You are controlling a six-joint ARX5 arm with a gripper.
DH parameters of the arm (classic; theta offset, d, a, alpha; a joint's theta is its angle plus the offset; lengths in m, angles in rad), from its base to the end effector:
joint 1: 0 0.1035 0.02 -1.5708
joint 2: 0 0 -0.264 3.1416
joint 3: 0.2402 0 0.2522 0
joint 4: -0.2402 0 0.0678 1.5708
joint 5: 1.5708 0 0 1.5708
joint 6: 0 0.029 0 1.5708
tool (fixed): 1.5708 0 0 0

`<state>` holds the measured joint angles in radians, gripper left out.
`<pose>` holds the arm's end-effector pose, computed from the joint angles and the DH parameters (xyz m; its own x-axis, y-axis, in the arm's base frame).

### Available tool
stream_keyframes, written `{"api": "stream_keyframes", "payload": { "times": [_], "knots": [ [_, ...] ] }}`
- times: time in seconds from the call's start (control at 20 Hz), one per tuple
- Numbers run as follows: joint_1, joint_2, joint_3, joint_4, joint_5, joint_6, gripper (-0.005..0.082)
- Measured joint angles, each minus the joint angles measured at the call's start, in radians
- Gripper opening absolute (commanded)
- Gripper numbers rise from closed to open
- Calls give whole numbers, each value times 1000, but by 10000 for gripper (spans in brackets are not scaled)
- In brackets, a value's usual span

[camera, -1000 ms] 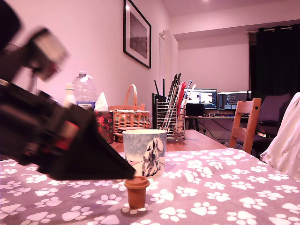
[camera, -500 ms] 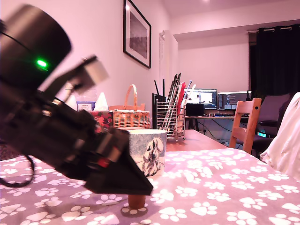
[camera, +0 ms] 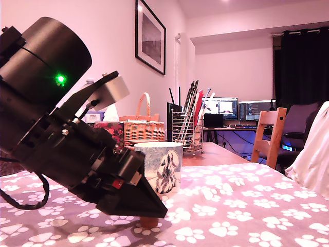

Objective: Pick up the coffee capsules on the table and drop them inside the coffee cup

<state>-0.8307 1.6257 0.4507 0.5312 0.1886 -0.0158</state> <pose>0.1722 -0.1966 0.1064 0.3914 -0.7066 -0.5896 0.8199 0.5586 -0.1252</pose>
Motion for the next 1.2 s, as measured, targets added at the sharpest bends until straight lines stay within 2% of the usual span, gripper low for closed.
{"api": "stream_keyframes", "payload": {
  "times": [0.15, 0.35, 0.6, 0.7, 0.85, 1.05, 1.2],
  "knots": [
    [0, 0, 0, 8, 0, 0, 263],
    [0, 0, 17, 84, 13, 0, 263],
    [3, 0, 145, 103, 16, 0, 263],
    [20, 0, 195, 94, 16, 14, 263],
    [69, 0, 266, 29, 18, 24, 263],
    [175, 0, 333, -79, 19, 42, 263],
    [237, 0, 355, -158, 55, 42, 263]
  ]
}}
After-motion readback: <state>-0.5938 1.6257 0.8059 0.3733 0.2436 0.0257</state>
